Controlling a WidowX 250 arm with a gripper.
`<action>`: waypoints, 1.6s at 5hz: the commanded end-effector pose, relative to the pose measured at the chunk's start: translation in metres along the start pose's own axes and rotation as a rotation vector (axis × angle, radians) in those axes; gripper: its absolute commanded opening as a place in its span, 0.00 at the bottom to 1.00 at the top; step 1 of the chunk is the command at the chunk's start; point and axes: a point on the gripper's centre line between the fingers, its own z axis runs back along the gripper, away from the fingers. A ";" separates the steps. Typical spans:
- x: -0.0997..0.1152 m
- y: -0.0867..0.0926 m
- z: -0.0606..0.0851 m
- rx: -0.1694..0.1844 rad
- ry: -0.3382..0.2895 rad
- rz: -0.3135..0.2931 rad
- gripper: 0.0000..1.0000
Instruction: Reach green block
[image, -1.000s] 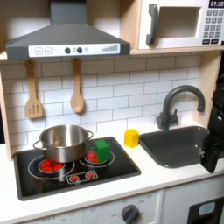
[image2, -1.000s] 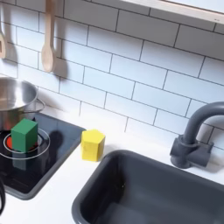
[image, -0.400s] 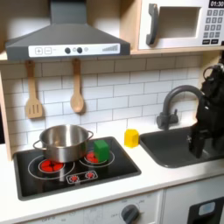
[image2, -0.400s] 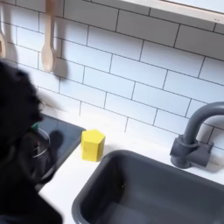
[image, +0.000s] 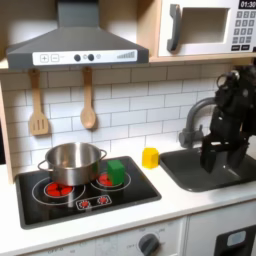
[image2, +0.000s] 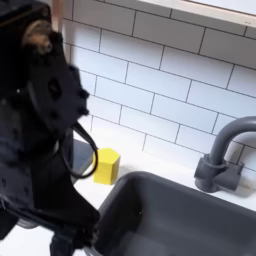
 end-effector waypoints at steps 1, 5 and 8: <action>0.030 0.027 -0.003 -0.008 -0.018 -0.014 1.00; 0.075 0.066 -0.018 0.012 -0.024 -0.005 1.00; 0.116 0.085 -0.029 0.018 -0.028 0.034 1.00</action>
